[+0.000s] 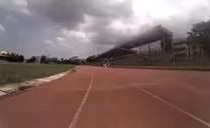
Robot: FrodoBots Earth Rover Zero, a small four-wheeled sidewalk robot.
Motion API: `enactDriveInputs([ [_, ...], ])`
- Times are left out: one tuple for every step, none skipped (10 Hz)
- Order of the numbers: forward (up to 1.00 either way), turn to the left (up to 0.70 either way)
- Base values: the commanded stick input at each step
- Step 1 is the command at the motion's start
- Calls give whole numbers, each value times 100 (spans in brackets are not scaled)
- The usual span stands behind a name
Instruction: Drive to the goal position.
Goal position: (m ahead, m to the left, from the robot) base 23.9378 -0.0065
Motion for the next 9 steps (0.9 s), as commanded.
enactDriveInputs([
  [45, 0],
  [45, 0],
  [45, 0],
  [45, 0],
  [45, 0],
  [45, 0],
  [45, 0],
  [45, 0],
  [45, 0],
])
